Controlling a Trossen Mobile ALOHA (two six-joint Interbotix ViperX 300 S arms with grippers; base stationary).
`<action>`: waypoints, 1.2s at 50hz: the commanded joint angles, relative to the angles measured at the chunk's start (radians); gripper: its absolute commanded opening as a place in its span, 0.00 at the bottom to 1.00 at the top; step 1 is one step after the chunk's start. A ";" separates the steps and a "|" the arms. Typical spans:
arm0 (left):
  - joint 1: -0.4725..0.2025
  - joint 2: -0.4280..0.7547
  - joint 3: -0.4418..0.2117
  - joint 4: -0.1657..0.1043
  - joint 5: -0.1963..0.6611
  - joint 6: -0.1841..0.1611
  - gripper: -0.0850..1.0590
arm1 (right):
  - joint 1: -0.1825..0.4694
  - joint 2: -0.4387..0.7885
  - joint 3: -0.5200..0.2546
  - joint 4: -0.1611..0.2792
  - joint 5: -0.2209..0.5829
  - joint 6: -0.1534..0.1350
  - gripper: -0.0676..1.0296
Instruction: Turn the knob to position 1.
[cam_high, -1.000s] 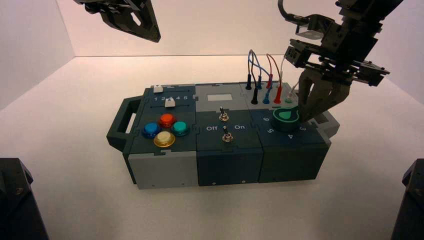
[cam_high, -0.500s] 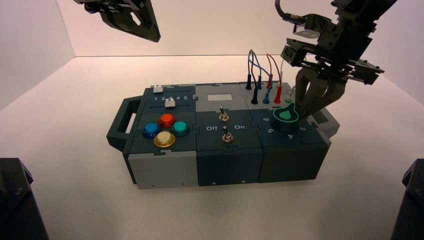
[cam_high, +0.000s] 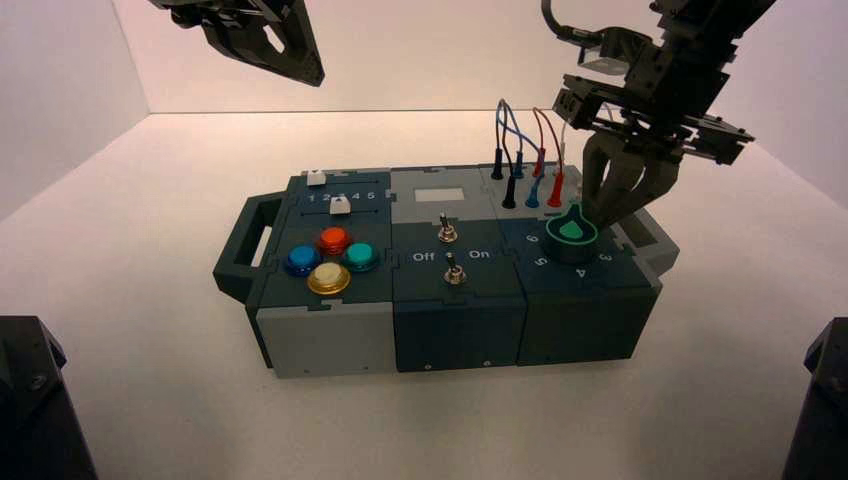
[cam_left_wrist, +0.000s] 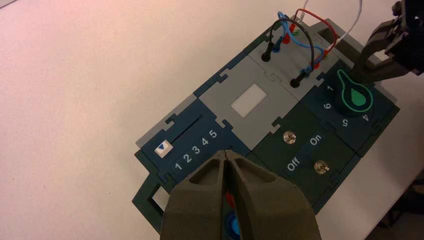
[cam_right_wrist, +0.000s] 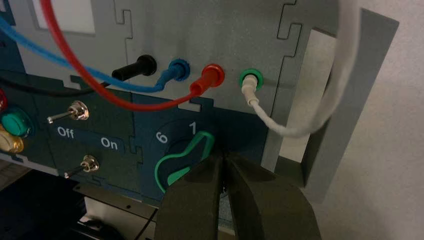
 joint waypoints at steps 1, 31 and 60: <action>-0.008 -0.009 -0.035 0.000 -0.003 0.003 0.05 | 0.005 0.000 -0.032 0.002 -0.005 0.000 0.04; -0.020 -0.006 -0.035 -0.002 -0.005 0.003 0.05 | 0.005 0.026 -0.064 0.002 -0.003 0.000 0.04; -0.020 -0.006 -0.035 -0.002 -0.003 0.003 0.05 | 0.008 0.052 -0.091 0.006 0.006 0.000 0.04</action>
